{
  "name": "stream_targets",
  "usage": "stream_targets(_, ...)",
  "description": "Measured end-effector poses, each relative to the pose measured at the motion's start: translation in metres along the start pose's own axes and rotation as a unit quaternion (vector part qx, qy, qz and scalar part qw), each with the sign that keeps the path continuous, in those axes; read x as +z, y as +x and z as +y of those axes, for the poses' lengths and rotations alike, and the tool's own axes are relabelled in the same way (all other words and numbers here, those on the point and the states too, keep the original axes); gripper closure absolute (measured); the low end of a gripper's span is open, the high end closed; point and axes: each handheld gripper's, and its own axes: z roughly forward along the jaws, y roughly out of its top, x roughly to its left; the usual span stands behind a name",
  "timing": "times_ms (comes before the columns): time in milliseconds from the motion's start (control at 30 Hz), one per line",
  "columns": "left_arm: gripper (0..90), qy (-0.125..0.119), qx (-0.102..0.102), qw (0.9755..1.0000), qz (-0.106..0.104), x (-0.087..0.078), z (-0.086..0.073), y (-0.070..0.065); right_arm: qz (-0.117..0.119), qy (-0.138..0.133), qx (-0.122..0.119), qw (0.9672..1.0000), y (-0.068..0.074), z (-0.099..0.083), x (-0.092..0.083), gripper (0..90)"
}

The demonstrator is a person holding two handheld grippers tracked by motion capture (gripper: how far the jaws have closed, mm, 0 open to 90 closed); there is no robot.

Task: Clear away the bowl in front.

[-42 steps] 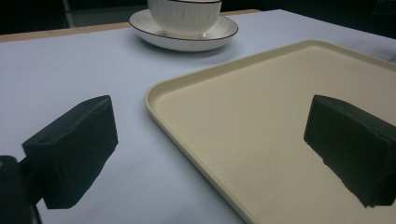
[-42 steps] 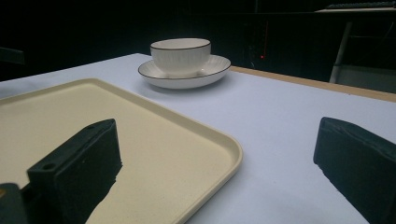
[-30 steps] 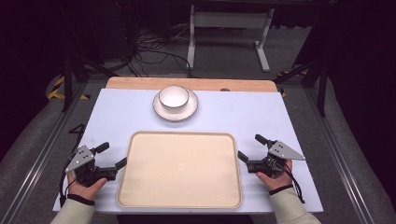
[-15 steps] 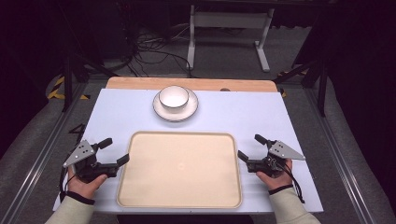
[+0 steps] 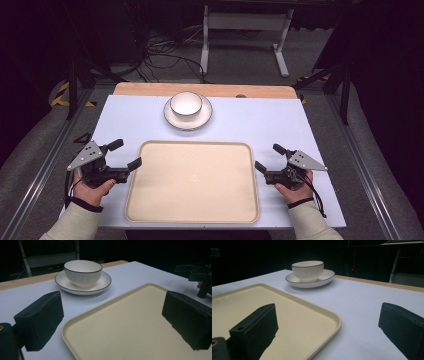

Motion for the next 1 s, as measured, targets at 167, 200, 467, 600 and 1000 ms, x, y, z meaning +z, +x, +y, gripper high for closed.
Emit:
stream_targets(167, 4.1, -0.007, 0.000, 1.0000, -0.007, 0.003, 0.006, -0.002, 0.000, 0.000, 0.000, 1.0000, 0.000, 0.000, 0.000, 2.6)
stream_targets(200, 4.3, -0.007, 0.001, 0.9999, -0.008, 0.004, 0.008, -0.002, 0.000, 0.000, 0.000, 1.0000, 0.000, 0.000, 0.000, 2.7)
stream_targets(467, 5.3, -0.007, 0.027, 0.9996, -0.010, 0.008, 0.030, -0.001, 0.001, 0.001, -0.001, 1.0000, 0.000, 0.000, 0.000, 3.9)
stream_targets(600, 5.6, -0.010, 0.033, 0.9992, -0.017, 0.013, 0.040, -0.002, 0.001, 0.001, -0.001, 1.0000, 0.000, 0.000, 0.000, 4.0)
stream_targets(1000, 4.5, -0.011, 0.023, 0.9988, -0.042, 0.034, 0.067, 0.011, 0.002, 0.003, -0.001, 1.0000, 0.000, 0.000, 0.001, 5.4)
